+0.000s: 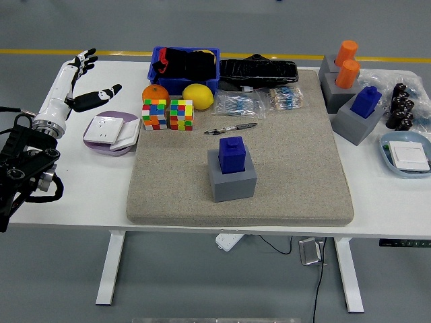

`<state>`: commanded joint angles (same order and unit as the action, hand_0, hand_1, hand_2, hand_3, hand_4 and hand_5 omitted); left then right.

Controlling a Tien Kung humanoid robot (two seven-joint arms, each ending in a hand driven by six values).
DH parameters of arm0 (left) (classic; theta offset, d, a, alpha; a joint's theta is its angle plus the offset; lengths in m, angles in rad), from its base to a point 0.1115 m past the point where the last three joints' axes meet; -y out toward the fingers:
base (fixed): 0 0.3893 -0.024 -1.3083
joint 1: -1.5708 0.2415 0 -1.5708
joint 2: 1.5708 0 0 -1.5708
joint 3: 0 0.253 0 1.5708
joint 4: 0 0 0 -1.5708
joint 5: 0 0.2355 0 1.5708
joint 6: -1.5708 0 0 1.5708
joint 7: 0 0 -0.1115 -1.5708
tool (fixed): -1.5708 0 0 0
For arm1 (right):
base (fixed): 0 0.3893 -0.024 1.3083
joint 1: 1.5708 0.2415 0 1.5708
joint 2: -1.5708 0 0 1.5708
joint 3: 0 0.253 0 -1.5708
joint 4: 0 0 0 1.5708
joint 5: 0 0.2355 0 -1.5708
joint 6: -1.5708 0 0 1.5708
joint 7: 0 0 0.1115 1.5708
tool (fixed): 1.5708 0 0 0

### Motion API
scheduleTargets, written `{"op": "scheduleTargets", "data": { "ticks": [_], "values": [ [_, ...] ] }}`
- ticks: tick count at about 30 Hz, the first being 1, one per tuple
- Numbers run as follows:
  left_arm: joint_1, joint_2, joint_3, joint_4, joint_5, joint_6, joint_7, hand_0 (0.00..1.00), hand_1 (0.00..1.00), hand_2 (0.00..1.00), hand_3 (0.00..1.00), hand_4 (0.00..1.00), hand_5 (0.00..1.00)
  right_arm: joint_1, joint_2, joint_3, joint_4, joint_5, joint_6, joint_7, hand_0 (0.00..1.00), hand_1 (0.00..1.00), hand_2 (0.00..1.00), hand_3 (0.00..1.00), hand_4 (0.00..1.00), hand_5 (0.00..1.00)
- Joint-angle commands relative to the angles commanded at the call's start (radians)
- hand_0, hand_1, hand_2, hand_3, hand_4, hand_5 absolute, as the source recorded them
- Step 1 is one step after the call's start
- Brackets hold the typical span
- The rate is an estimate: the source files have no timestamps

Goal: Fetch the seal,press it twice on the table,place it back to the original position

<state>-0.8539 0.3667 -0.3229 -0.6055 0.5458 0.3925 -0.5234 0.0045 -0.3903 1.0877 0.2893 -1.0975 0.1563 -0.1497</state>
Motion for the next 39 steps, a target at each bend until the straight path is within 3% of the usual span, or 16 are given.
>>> {"op": "scheduleTargets", "data": {
  "ticks": [39],
  "values": [
    [-0.007, -0.001, 0.002, -0.003, 0.007, 0.002, 0.006, 0.919, 0.895, 0.907, 0.944, 0.862, 0.142, -0.001, -0.002, -0.002, 0.0, 0.001, -0.001, 0.0, 0.831, 0.759, 0.751, 0.69, 0.751, 0.37]
  ]
}}
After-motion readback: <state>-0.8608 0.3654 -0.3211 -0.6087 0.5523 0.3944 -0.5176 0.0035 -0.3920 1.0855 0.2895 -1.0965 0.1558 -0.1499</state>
